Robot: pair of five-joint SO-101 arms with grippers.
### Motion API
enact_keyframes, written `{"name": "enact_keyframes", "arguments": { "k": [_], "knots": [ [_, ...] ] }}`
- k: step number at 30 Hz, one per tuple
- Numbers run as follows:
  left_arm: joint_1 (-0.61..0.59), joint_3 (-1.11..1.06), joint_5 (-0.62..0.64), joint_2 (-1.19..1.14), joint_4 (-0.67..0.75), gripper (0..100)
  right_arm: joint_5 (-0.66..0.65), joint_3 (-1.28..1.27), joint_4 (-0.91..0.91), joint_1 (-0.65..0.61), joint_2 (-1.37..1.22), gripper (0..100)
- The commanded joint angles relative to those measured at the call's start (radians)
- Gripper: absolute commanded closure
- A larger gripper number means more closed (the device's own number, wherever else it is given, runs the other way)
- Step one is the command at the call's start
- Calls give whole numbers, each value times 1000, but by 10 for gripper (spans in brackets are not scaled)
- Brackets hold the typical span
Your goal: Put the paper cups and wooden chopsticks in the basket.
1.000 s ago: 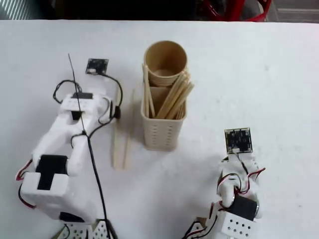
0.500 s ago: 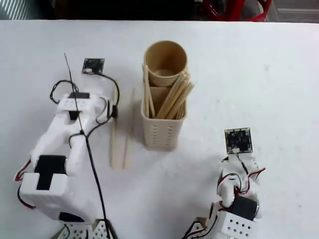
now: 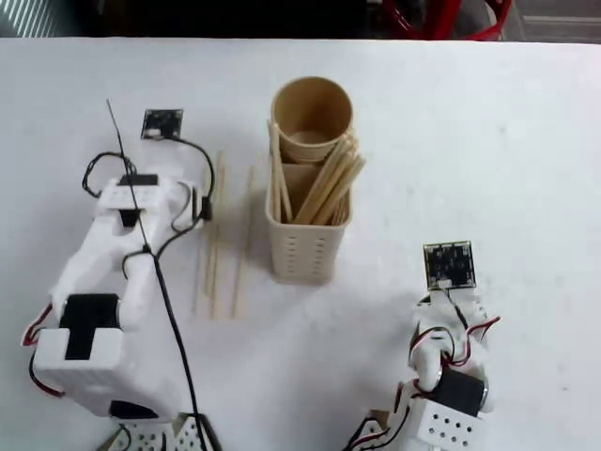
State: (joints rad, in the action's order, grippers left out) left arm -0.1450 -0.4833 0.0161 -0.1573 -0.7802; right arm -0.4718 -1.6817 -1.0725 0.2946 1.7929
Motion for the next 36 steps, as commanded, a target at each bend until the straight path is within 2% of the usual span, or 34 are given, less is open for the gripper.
{"name": "enact_keyframes", "arguments": {
  "k": [1,7,13,17,21,29,34,36],
  "knots": [
    [2,37,-11,54,-6,774,-2,-9,-5,8,2,981],
    [2,44,-11,64,-15,774,-2,-9,-5,8,2,981],
    [87,25,-68,208,-129,774,-2,-9,-5,8,2,981],
    [122,-138,-115,351,0,774,-2,-9,-5,8,2,981],
    [166,-232,-187,400,100,775,-2,-9,-5,8,2,981],
    [176,-221,-187,318,115,775,-2,-9,-5,8,2,981],
    [176,-69,-187,120,61,854,-2,-9,-5,8,2,981],
    [176,-8,-187,59,37,845,-2,-9,-5,8,2,981]
  ]
}}
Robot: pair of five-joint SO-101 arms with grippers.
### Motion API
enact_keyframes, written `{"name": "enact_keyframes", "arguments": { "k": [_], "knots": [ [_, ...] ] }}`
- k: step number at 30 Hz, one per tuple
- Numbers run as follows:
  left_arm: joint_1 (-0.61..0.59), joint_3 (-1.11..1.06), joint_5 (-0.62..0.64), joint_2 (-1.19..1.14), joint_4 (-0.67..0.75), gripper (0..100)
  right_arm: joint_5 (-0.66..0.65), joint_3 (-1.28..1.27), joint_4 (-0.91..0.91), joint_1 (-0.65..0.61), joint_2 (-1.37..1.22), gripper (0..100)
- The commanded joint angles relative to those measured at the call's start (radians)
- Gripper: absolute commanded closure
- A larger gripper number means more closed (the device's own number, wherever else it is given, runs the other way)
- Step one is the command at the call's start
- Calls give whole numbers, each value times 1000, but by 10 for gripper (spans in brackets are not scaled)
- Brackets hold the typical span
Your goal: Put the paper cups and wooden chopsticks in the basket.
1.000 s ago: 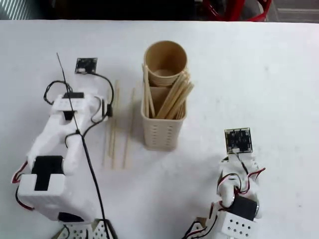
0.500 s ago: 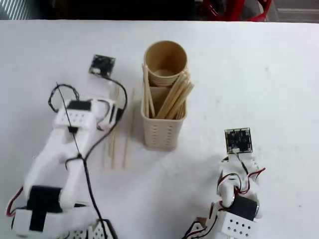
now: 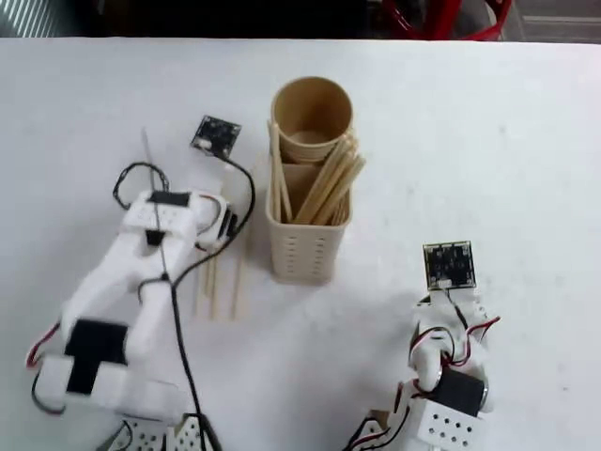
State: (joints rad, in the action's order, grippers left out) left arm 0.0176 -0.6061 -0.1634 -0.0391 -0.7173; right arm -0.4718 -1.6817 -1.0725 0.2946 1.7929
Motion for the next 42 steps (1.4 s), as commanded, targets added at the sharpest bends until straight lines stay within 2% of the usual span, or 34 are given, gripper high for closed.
{"name": "enact_keyframes", "arguments": {
  "k": [1,11,18,23,27,33,39,42],
  "knots": [
    [13,137,-8,-81,-34,839,-2,-9,-5,8,2,981],
    [12,186,-6,-162,-43,833,-2,-9,-5,8,2,981],
    [7,213,34,-166,-144,834,-2,-9,-5,8,2,981],
    [10,212,34,-168,-149,834,-2,-9,-5,8,2,981],
    [13,259,34,-213,-209,835,-2,-9,-5,8,2,981],
    [7,463,34,-377,-371,836,-2,-9,-5,8,2,981],
    [8,509,32,-412,-402,946,-2,-9,-5,8,2,981],
    [10,509,32,-412,-402,954,-2,-9,-5,8,2,981]
  ]
}}
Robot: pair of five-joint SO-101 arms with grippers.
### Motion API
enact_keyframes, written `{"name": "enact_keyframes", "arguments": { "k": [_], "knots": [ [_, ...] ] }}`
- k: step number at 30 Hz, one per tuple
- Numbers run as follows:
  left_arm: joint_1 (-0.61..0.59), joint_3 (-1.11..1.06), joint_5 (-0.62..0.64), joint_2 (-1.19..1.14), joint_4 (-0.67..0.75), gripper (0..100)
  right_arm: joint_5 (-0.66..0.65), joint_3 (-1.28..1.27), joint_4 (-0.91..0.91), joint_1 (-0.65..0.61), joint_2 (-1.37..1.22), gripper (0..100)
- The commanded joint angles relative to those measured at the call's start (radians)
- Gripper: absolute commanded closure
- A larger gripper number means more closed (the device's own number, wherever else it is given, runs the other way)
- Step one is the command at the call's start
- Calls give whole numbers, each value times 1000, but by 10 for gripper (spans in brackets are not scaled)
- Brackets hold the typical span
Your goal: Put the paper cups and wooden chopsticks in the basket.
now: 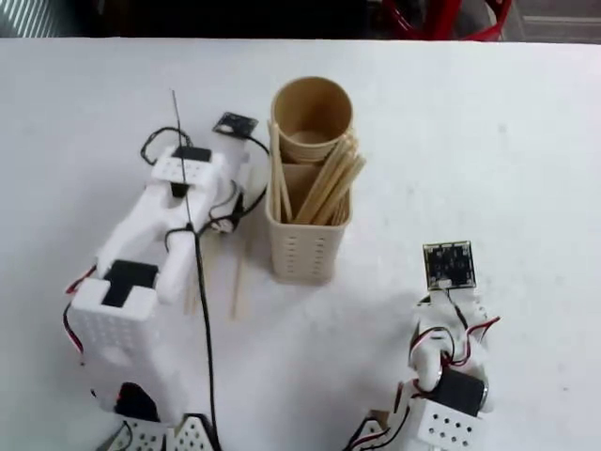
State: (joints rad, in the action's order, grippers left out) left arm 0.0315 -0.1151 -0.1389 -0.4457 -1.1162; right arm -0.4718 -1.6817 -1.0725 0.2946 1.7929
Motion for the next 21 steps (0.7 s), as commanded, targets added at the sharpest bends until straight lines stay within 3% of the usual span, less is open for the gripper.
{"name": "enact_keyframes", "arguments": {
  "k": [1,10,21],
  "knots": [
    [-5,18,8,-5,-3,954,-2,-9,-5,8,2,981],
    [-2,-9,-20,67,-3,979,-2,-9,-5,8,2,981],
    [-8,-290,-28,499,94,978,-2,-9,-5,8,2,981]
  ]
}}
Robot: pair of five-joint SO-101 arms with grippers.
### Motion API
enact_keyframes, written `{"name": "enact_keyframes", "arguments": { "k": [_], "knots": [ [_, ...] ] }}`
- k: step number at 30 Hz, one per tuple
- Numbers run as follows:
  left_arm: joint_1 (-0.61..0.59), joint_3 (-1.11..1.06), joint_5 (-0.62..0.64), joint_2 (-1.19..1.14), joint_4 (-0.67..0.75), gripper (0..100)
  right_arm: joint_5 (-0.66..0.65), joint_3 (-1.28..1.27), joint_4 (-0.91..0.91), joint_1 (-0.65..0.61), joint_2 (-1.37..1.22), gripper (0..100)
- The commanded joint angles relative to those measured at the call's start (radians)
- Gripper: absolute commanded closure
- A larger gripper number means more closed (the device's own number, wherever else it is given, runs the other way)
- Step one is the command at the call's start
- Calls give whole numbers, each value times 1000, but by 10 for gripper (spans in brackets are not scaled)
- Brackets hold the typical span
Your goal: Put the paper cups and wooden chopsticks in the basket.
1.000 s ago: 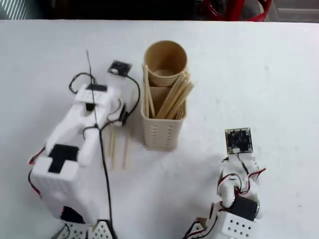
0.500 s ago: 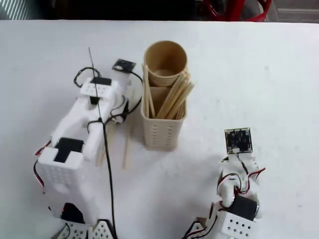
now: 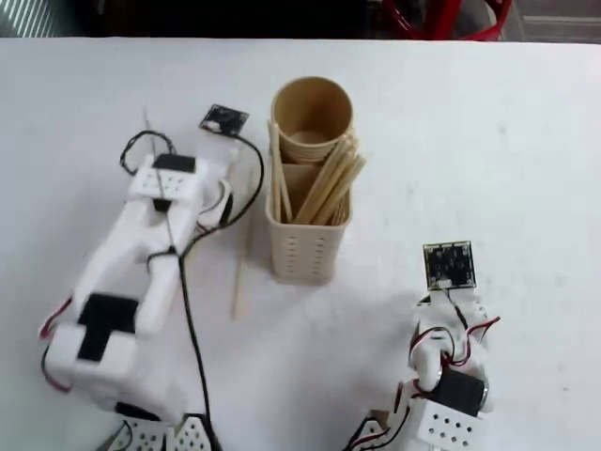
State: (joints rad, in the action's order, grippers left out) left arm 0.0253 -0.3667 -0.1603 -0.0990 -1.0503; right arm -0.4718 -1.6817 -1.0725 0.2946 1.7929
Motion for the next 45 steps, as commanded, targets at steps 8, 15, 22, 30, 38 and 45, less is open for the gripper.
{"name": "enact_keyframes", "arguments": {
  "k": [8,15,22,30,38,45],
  "knots": [
    [18,-64,3,550,0,977,-2,-9,-5,8,2,981],
    [147,206,3,760,-80,977,-2,-9,-5,8,2,981],
    [403,496,57,794,-69,977,-2,-9,-5,8,2,981],
    [587,473,72,656,152,977,-2,-9,-5,8,5,981],
    [585,393,26,559,284,945,-2,-9,-2,7,5,981],
    [553,365,9,559,272,936,-2,-9,-4,7,5,981]
  ]
}}
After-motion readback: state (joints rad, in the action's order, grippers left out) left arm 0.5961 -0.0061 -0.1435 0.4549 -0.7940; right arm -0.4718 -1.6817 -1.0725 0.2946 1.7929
